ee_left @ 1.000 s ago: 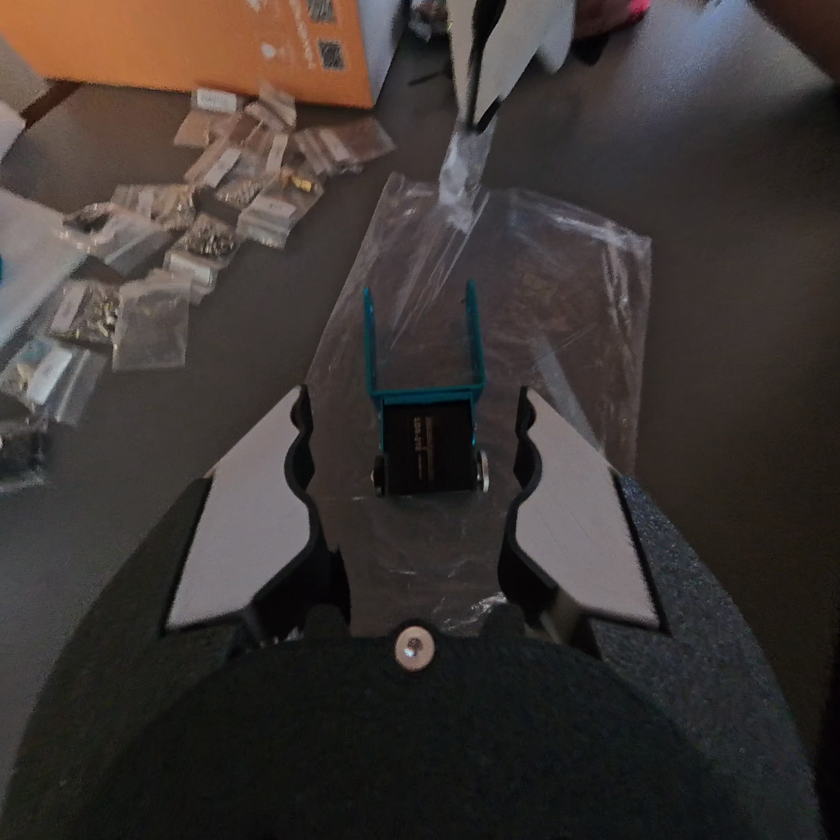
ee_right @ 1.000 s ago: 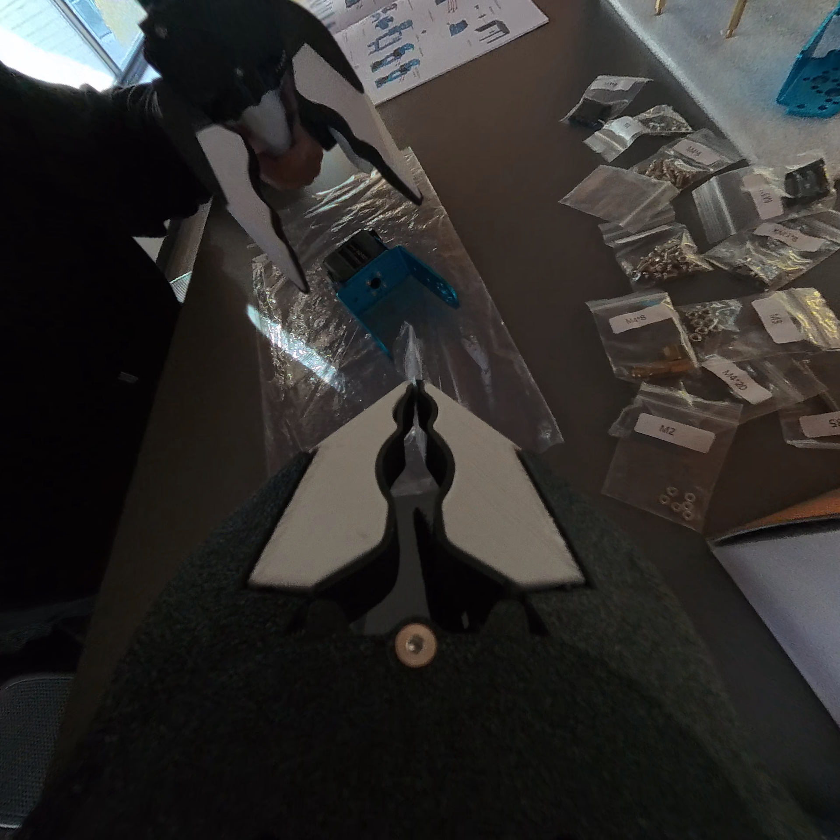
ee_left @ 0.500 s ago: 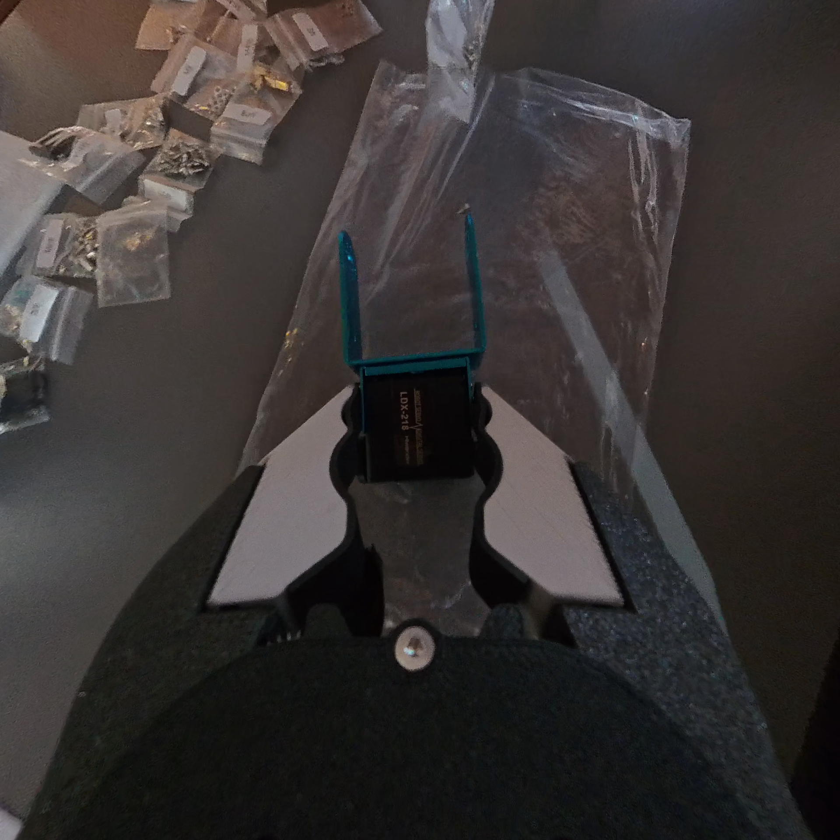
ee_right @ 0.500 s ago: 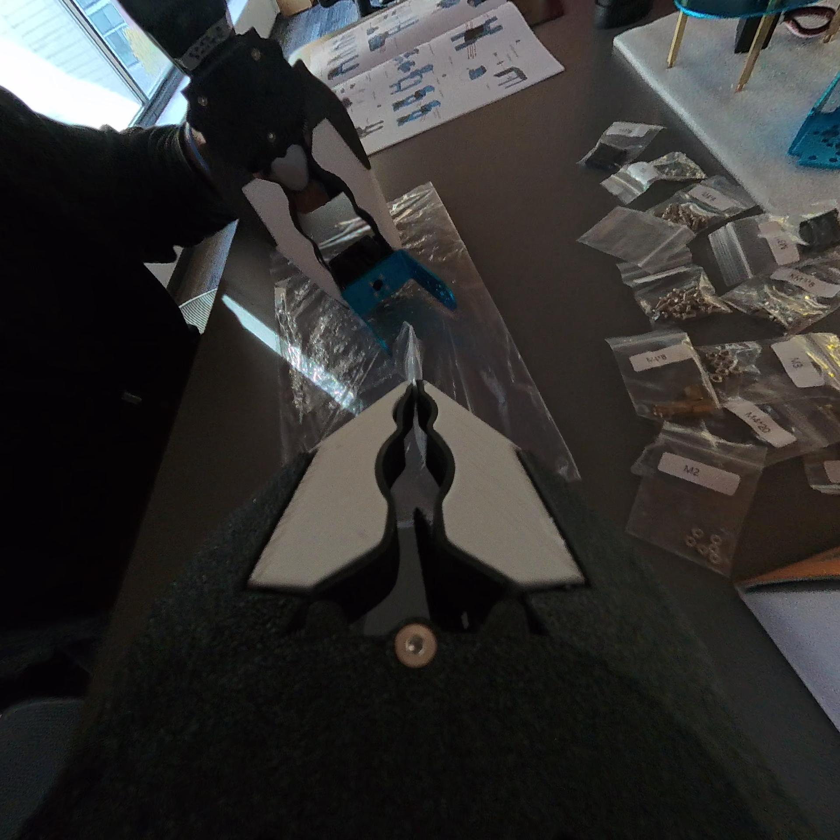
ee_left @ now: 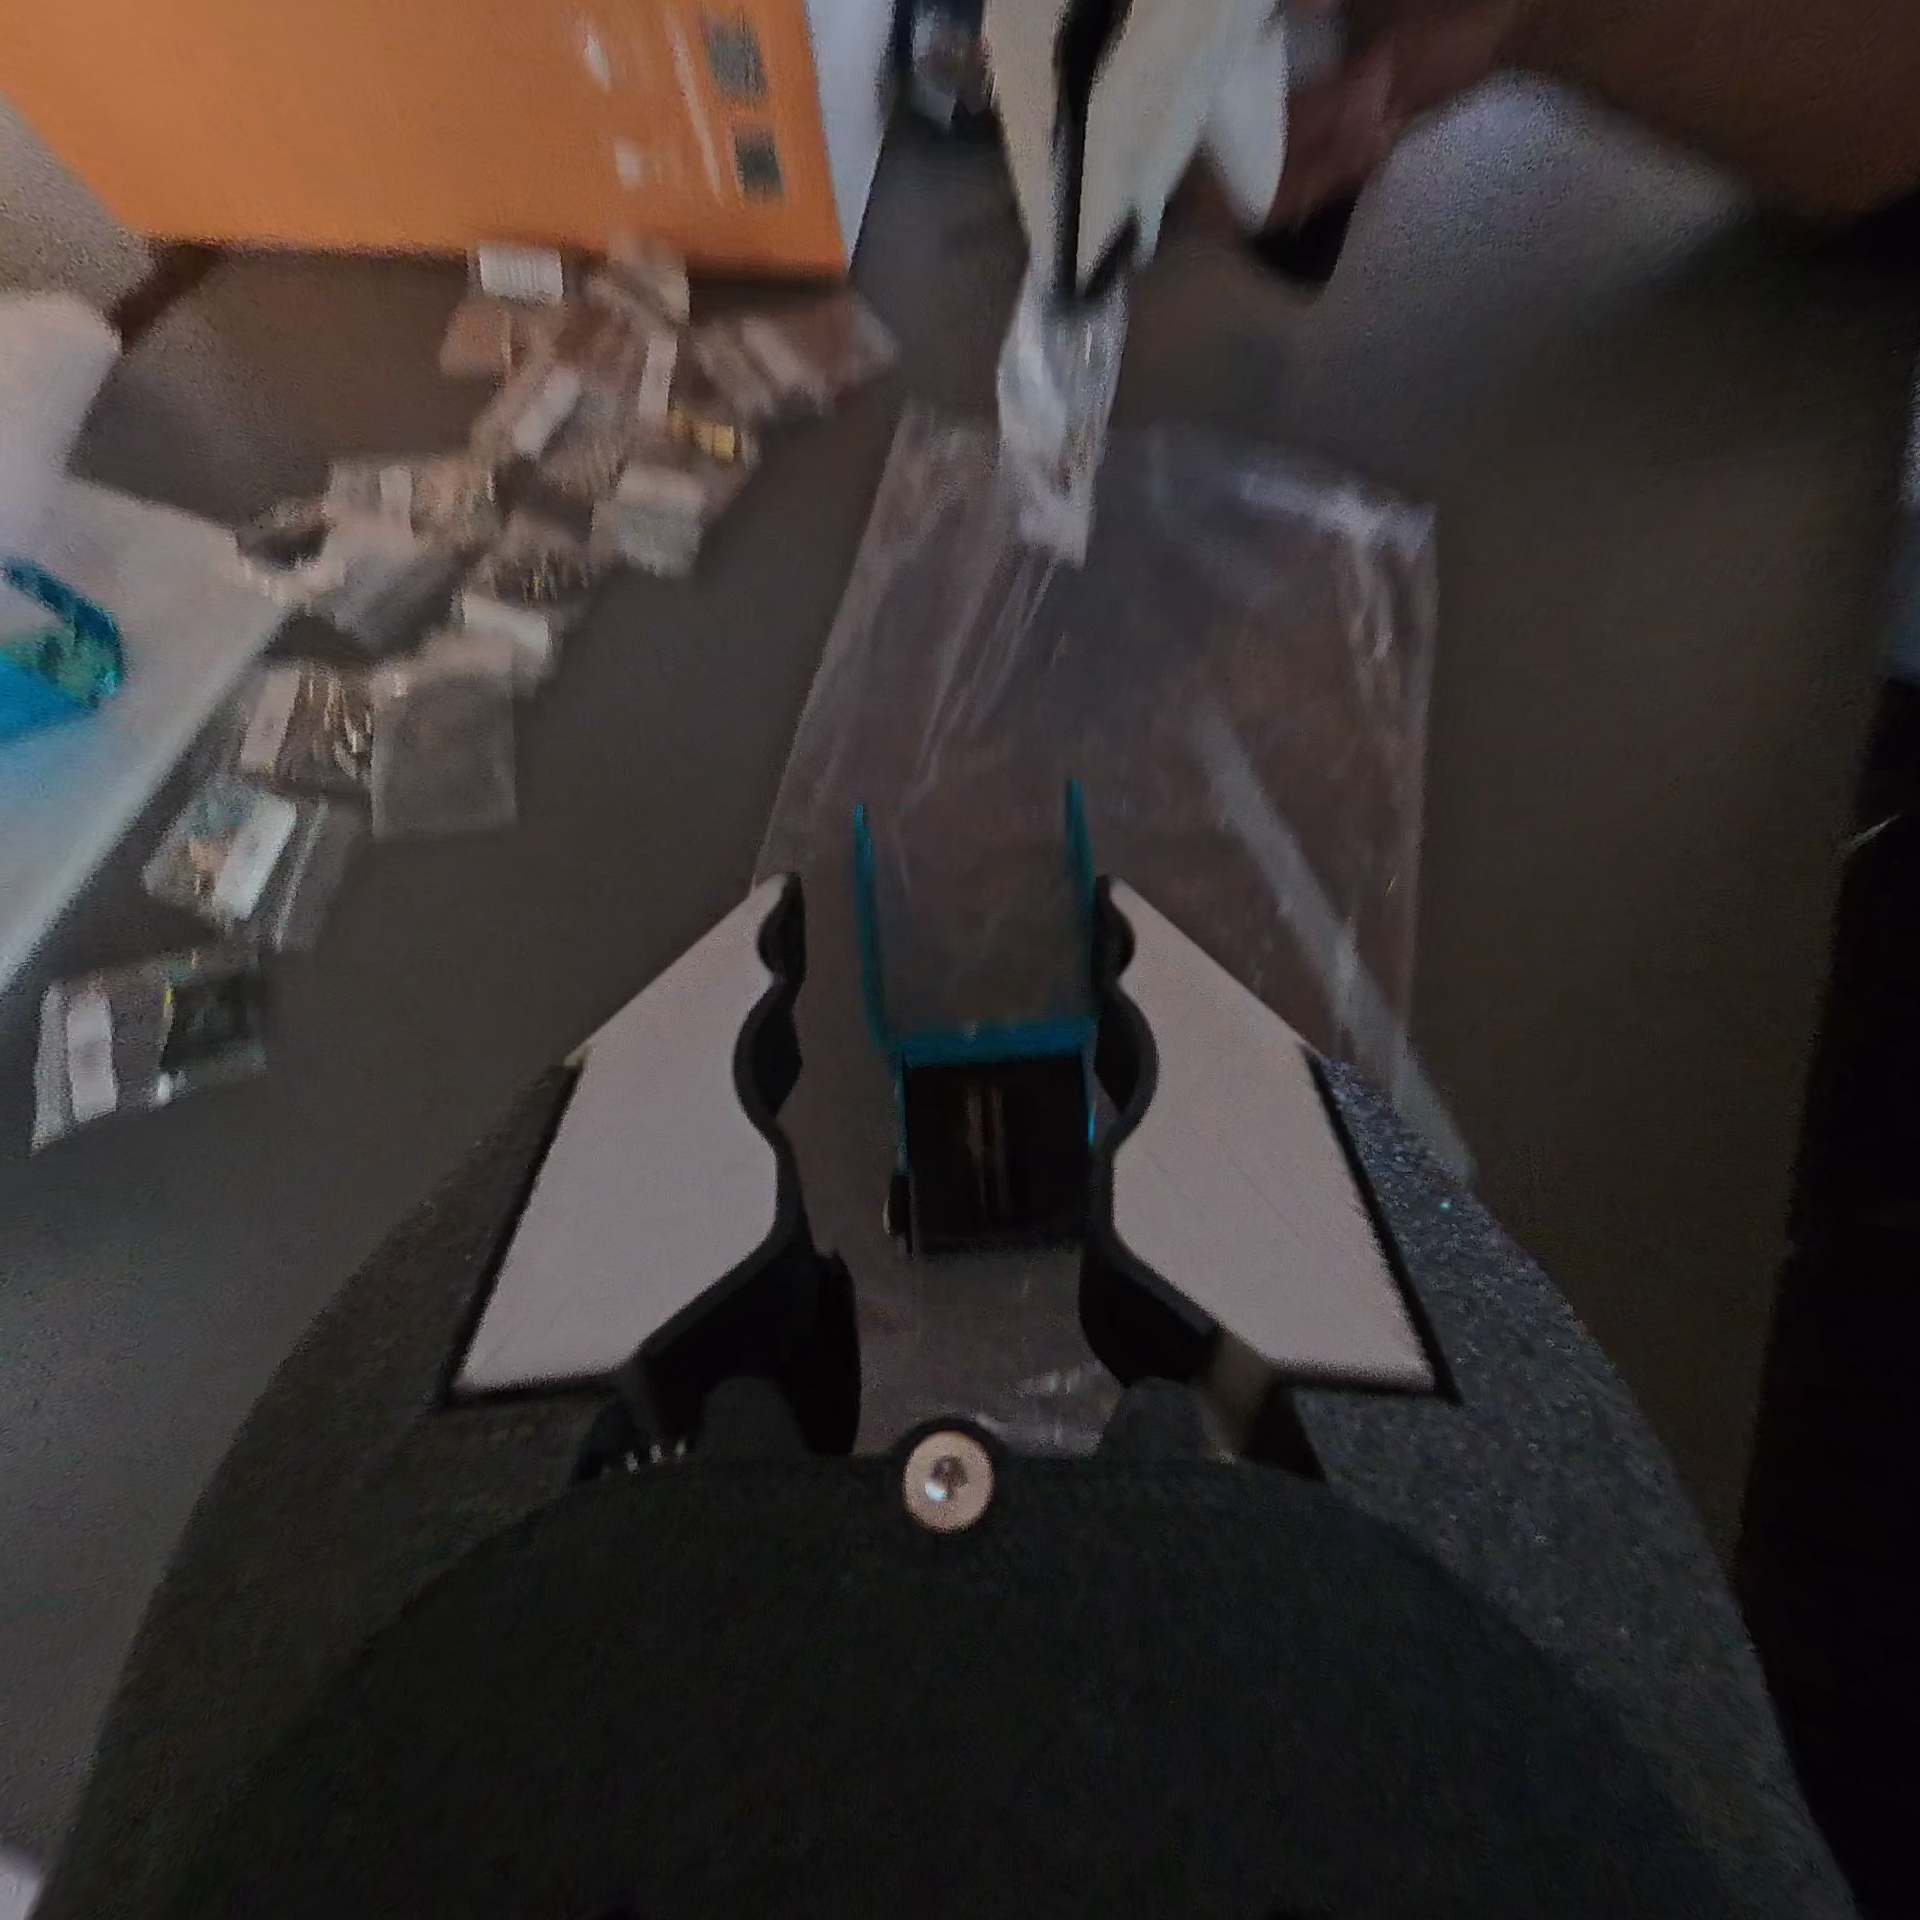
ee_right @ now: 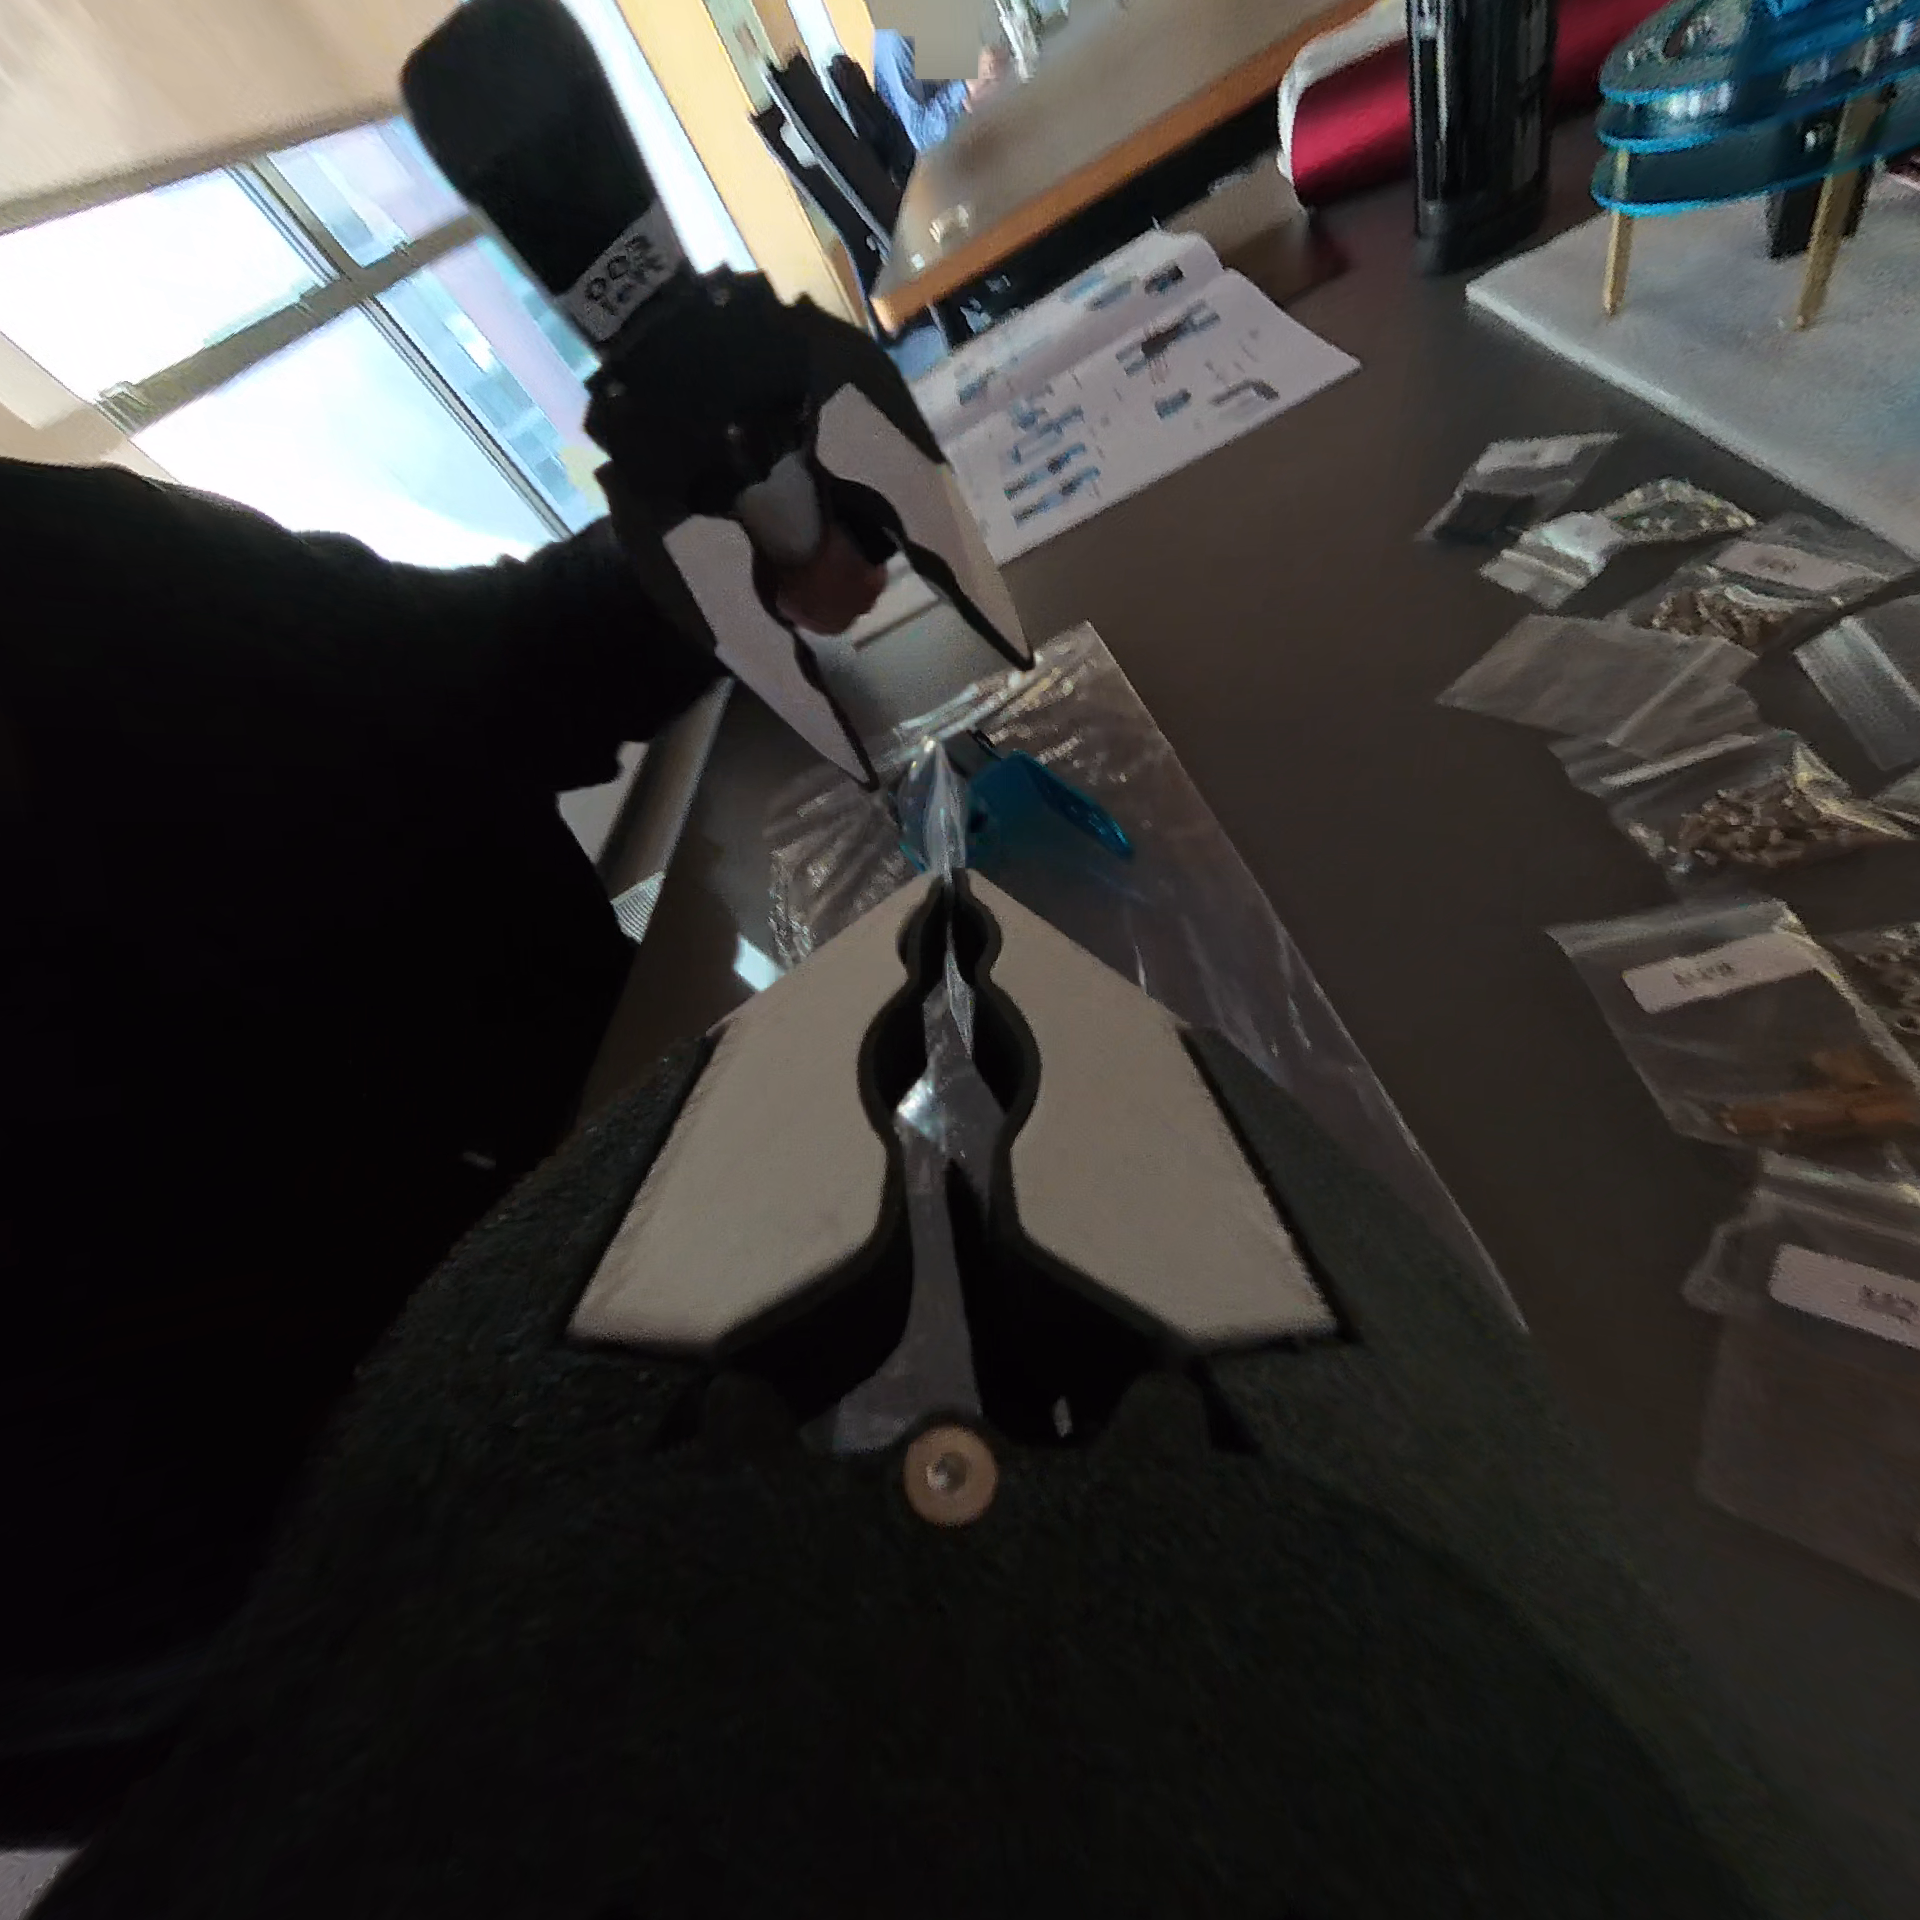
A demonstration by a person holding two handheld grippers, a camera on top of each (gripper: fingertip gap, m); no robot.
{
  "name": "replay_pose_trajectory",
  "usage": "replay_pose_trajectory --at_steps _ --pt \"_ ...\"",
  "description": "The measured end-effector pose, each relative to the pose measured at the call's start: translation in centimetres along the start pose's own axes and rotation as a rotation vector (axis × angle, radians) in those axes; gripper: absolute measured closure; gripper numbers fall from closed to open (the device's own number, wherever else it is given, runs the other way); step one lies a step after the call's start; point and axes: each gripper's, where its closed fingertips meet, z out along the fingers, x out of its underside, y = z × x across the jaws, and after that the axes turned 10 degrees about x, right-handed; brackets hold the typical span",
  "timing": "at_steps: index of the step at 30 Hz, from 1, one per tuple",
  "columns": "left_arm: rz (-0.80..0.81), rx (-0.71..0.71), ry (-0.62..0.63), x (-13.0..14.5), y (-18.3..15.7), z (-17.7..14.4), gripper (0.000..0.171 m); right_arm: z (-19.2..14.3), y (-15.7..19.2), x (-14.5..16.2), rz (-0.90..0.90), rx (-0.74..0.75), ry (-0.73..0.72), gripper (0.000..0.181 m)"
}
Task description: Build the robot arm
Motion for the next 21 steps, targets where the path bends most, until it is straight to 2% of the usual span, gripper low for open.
replay_pose_trajectory --at_steps 3,5,9,12,16,21 --pt "-0.017 0.160 -0.142 -4.3 -0.8 1.1 0.132 -0.3 1.0 -1.0 0.014 -0.068 -0.065 0.181" --pt "-0.081 0.304 -0.187 -5.6 -1.4 2.3 0.143 -0.6 1.6 -1.6 0.025 -0.105 -0.102 0.181" --pt "-0.192 0.511 -0.277 -7.1 -2.2 2.8 0.147 -0.8 1.9 -1.8 0.015 -0.105 -0.110 0.181" --pt "-0.223 0.569 -0.340 -7.7 -2.3 2.1 0.151 -1.1 1.9 -2.0 0.009 -0.103 -0.114 0.181" --pt "-0.256 0.552 -0.398 -7.7 -1.2 1.4 0.151 -1.3 2.0 -2.1 0.007 -0.106 -0.120 0.181" --pt "-0.236 0.574 -0.399 -8.2 -2.2 2.0 0.151 -1.0 2.2 -2.1 -0.002 -0.105 -0.117 0.181"
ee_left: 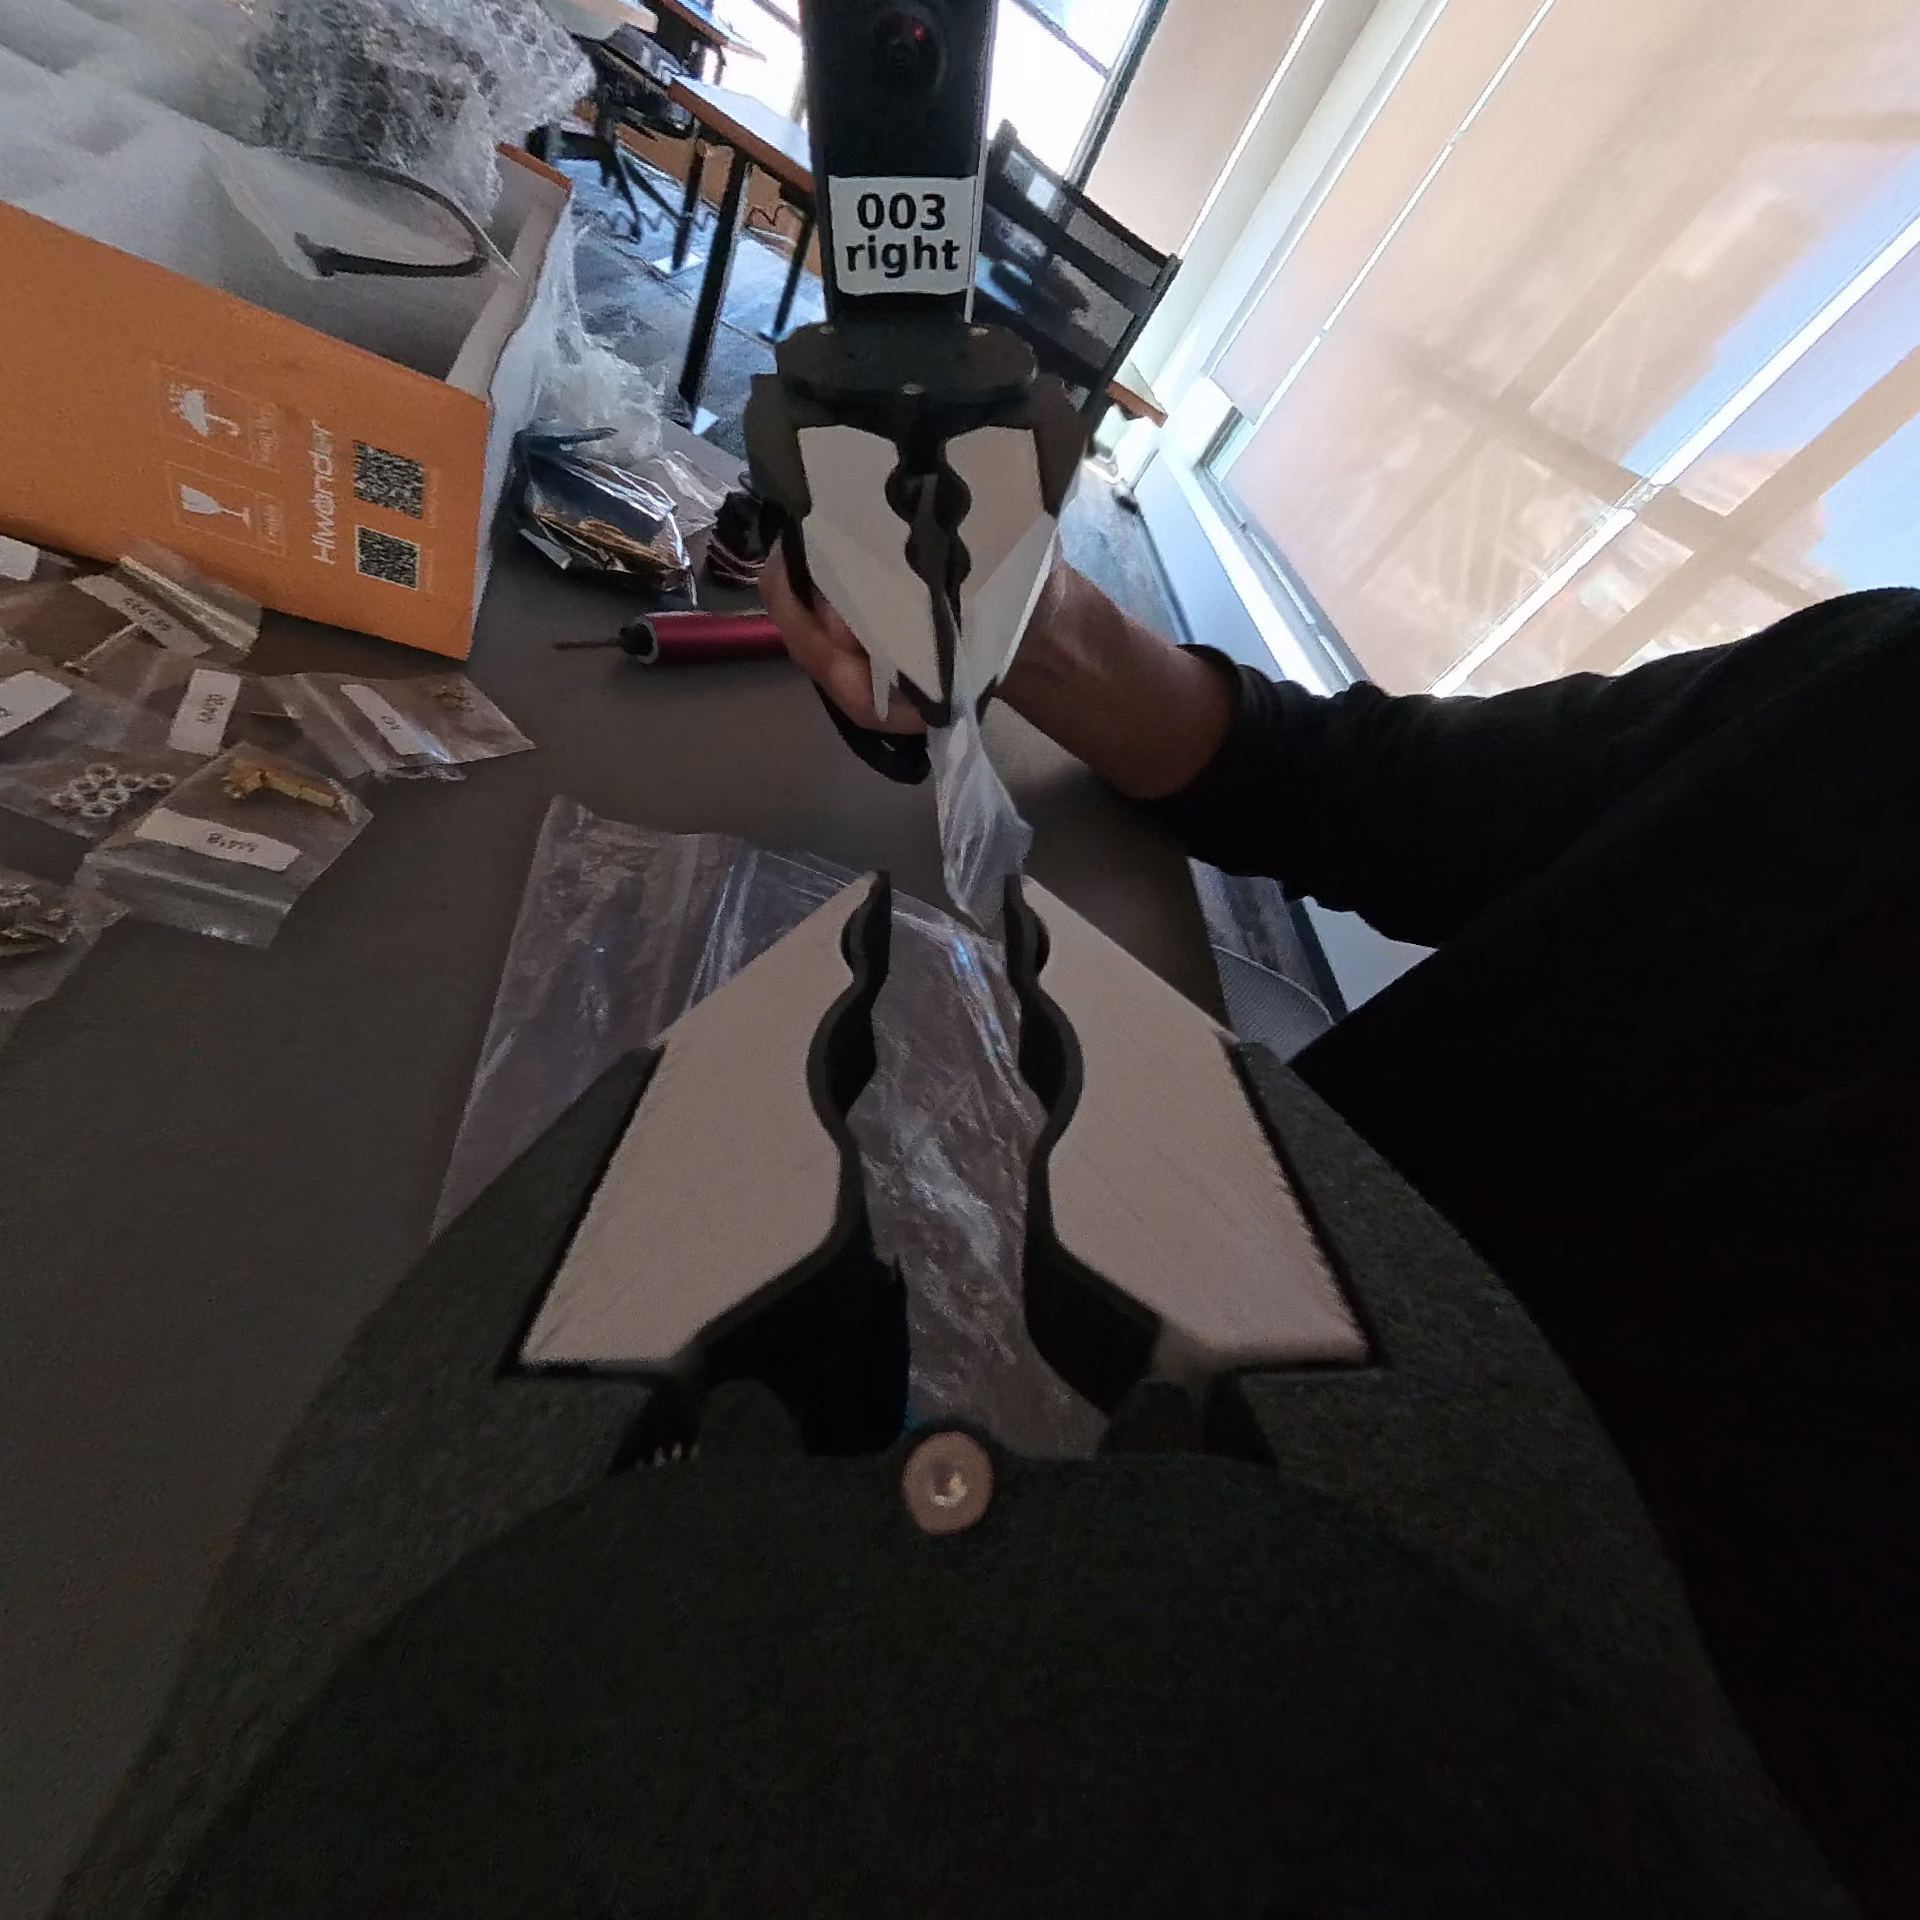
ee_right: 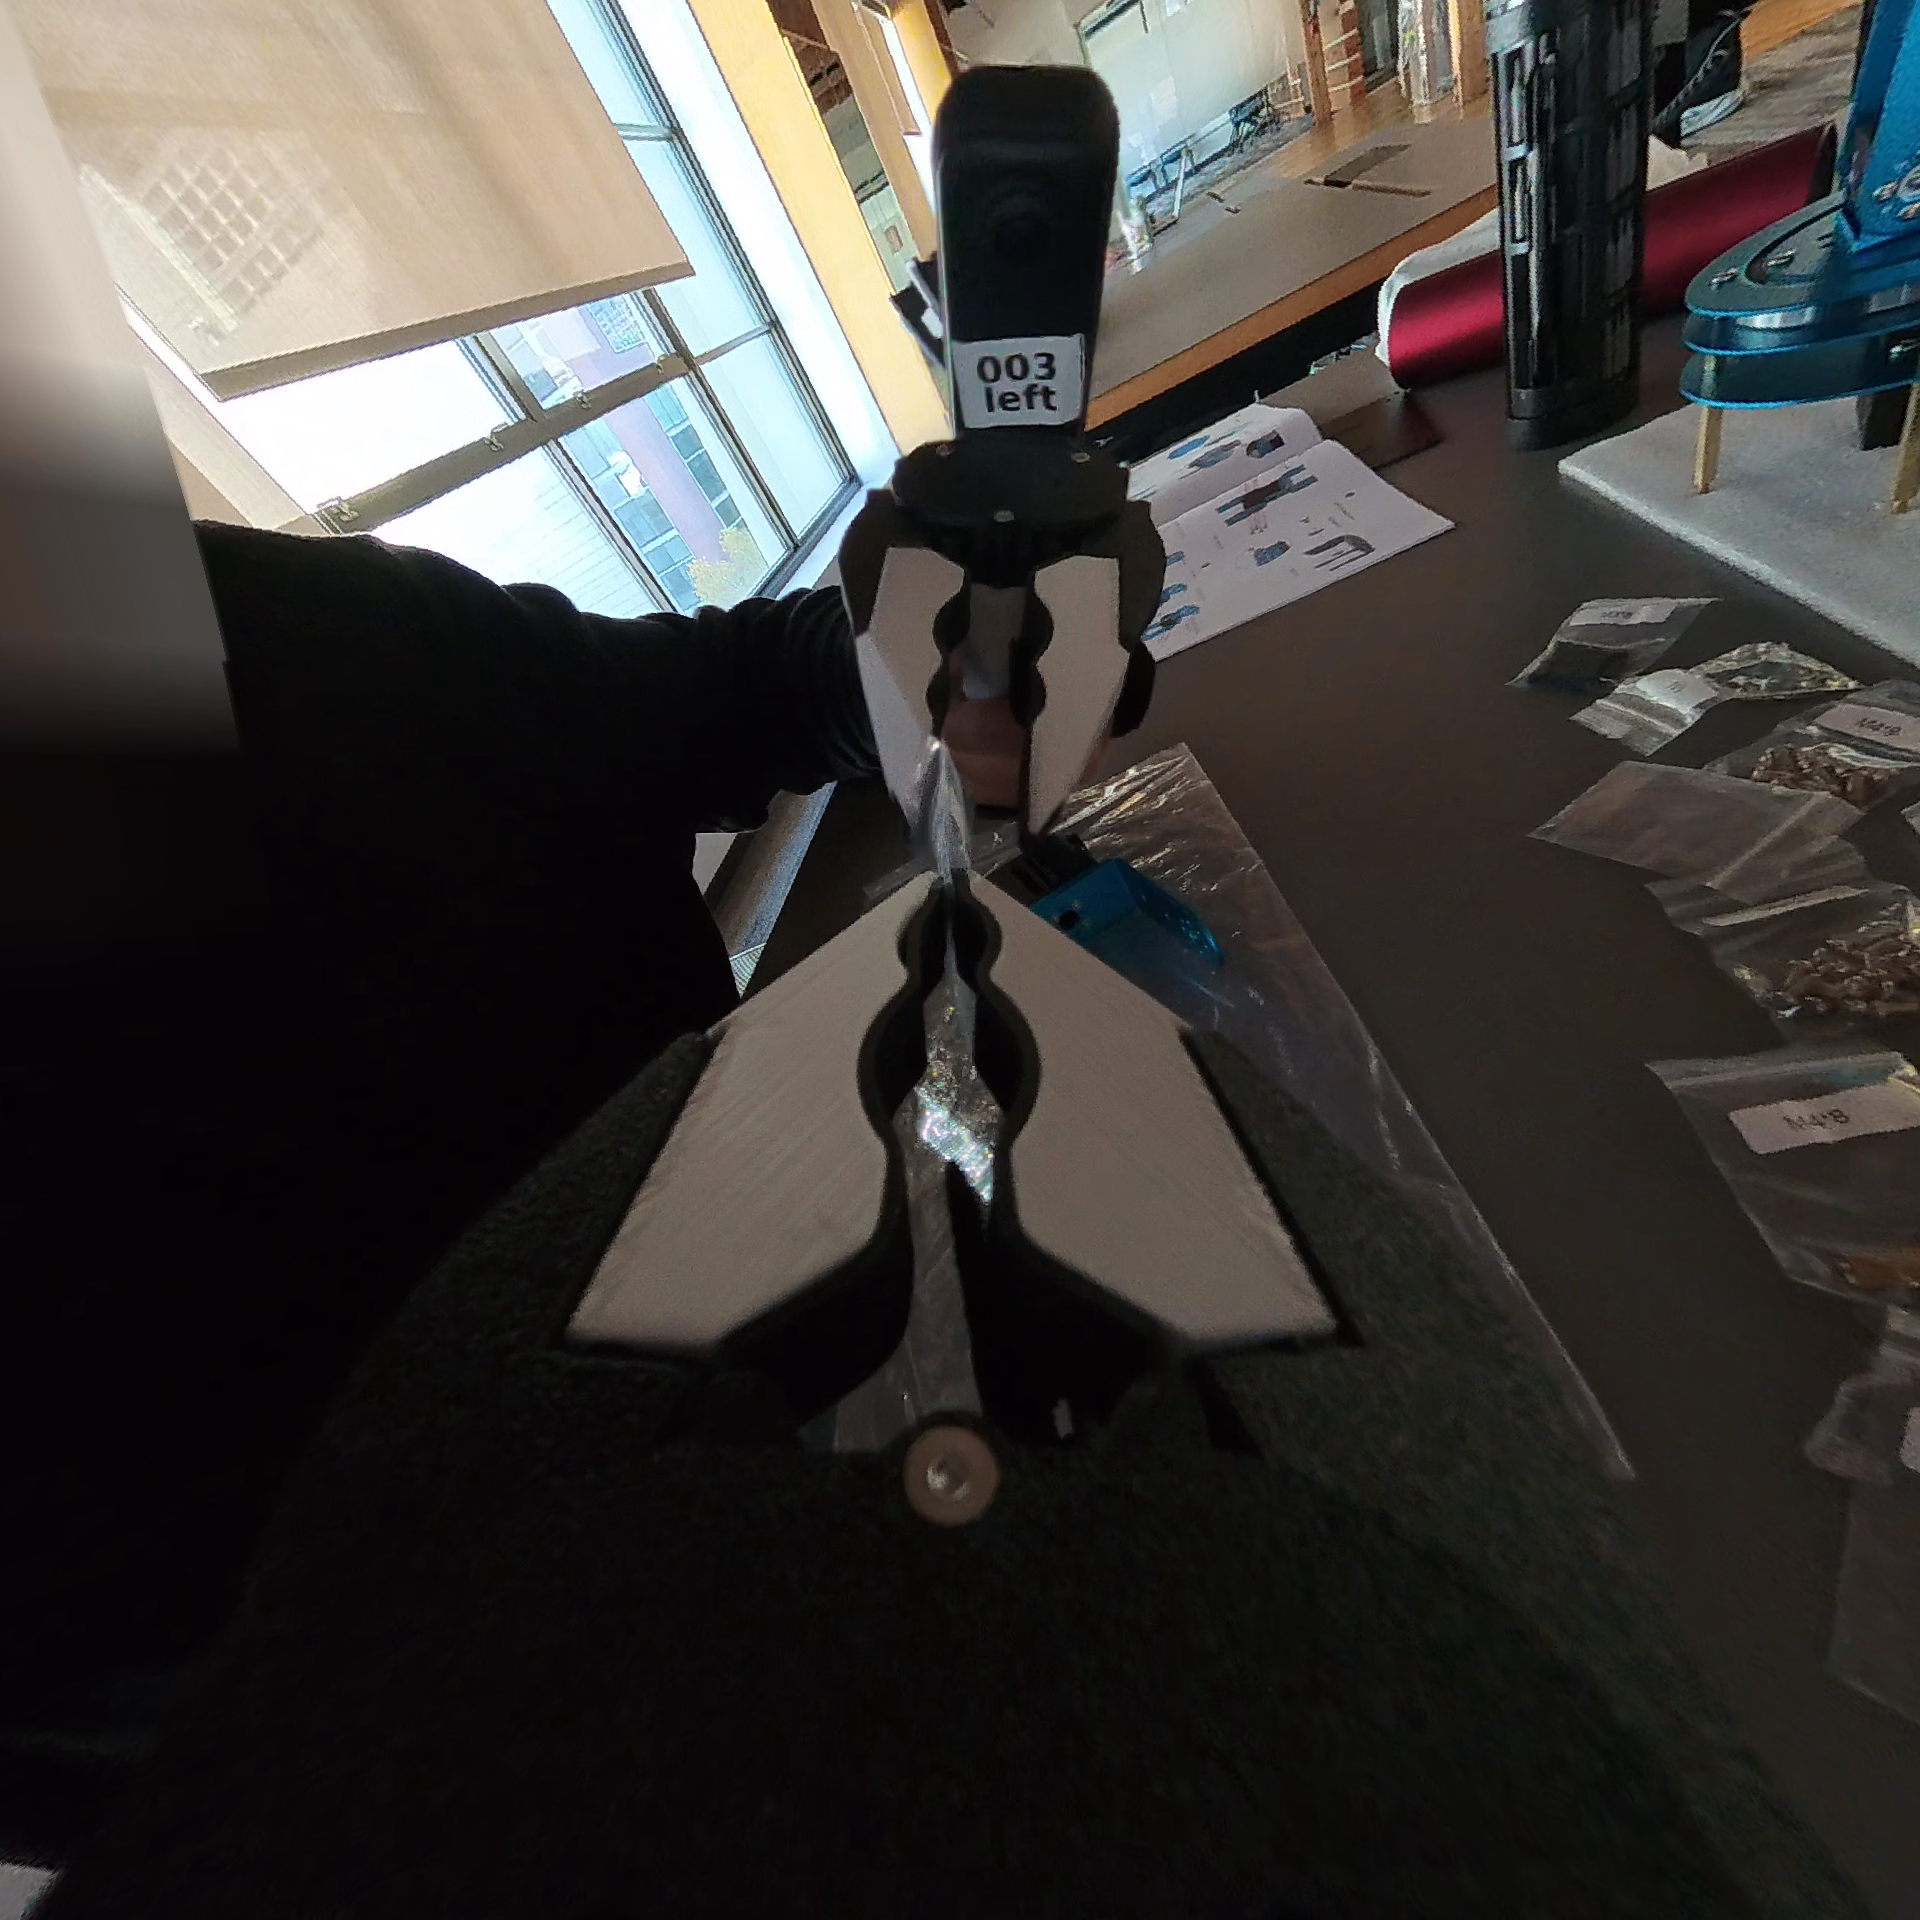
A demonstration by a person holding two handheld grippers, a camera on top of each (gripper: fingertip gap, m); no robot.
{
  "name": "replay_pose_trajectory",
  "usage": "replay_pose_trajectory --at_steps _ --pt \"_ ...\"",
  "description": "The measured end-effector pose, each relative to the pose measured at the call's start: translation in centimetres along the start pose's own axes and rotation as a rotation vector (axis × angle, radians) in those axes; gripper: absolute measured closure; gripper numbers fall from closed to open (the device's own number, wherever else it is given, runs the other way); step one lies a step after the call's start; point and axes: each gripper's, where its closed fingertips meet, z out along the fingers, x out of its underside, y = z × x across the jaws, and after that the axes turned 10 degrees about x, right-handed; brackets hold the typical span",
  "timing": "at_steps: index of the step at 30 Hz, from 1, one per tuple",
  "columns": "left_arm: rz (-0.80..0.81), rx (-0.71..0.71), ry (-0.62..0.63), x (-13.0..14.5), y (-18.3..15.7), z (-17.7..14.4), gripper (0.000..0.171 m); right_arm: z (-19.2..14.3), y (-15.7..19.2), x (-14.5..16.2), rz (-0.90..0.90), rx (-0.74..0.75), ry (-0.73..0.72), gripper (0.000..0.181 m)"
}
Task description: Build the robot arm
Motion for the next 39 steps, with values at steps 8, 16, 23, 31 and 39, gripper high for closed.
replay_pose_trajectory --at_steps 8,16,23,31,39 --pt "0.099 0.011 -0.022 -0.4 -0.9 0.7 0.171 -0.1 0.5 -0.3 -0.001 -0.027 -0.021 0.181" --pt "0.068 0.021 -0.093 -1.0 -0.9 0.1 0.171 1.3 1.4 1.2 -0.119 -0.013 0.043 0.174" --pt "0.078 0.032 -0.075 -0.6 -1.0 0.3 0.171 1.4 0.4 0.7 -0.033 -0.016 -0.009 0.181" --pt "0.093 0.006 -0.077 -0.8 -0.5 -0.2 0.171 1.5 0.8 0.6 0.017 -0.073 -0.022 0.181" --pt "0.091 -0.003 -0.081 -1.0 -0.5 0.0 0.171 1.2 0.4 0.6 -0.001 -0.042 -0.013 0.181"
